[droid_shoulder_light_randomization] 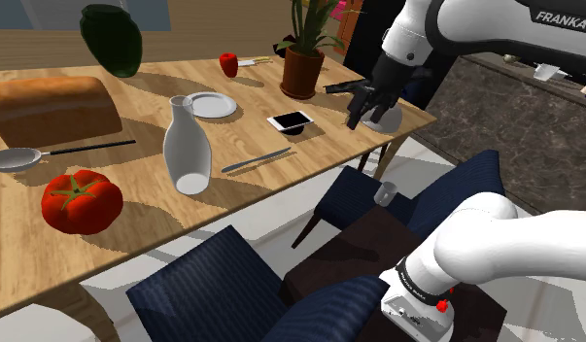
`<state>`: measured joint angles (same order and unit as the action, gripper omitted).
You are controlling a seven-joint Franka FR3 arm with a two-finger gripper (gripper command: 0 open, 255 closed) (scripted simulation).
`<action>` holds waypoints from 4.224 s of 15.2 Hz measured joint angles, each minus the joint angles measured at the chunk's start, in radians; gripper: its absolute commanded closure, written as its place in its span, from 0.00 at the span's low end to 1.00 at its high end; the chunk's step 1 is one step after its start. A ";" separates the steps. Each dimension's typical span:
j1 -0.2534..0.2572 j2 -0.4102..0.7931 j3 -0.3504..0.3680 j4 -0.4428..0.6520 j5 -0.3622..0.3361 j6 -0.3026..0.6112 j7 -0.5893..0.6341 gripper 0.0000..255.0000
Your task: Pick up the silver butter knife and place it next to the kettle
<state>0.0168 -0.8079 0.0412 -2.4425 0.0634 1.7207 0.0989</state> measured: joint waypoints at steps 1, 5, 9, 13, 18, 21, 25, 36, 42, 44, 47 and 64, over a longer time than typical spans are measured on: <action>0.000 0.000 0.000 0.000 0.000 0.000 0.000 0.00; -0.030 0.043 0.093 -0.020 0.056 0.058 0.197 0.00; -0.074 0.138 0.215 -0.004 0.119 0.135 0.463 0.00; -0.134 0.284 0.336 0.058 0.150 0.218 0.741 0.00; -0.219 0.492 0.463 0.143 0.128 0.333 1.084 0.00; -0.264 0.622 0.519 0.217 0.079 0.374 1.300 0.00; -0.295 0.815 0.554 0.327 -0.024 0.425 1.594 0.00; -0.270 1.023 0.527 0.389 -0.150 0.533 1.863 0.00; -0.269 1.026 0.526 0.384 -0.152 0.541 1.866 0.00; -0.269 1.026 0.526 0.384 -0.152 0.541 1.866 1.00; -0.269 1.026 0.526 0.384 -0.152 0.541 1.866 1.00; -0.283 0.952 0.539 0.445 -0.100 0.418 1.835 1.00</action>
<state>-0.2664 0.1444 0.5807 -1.9975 -0.0368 2.1392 1.9337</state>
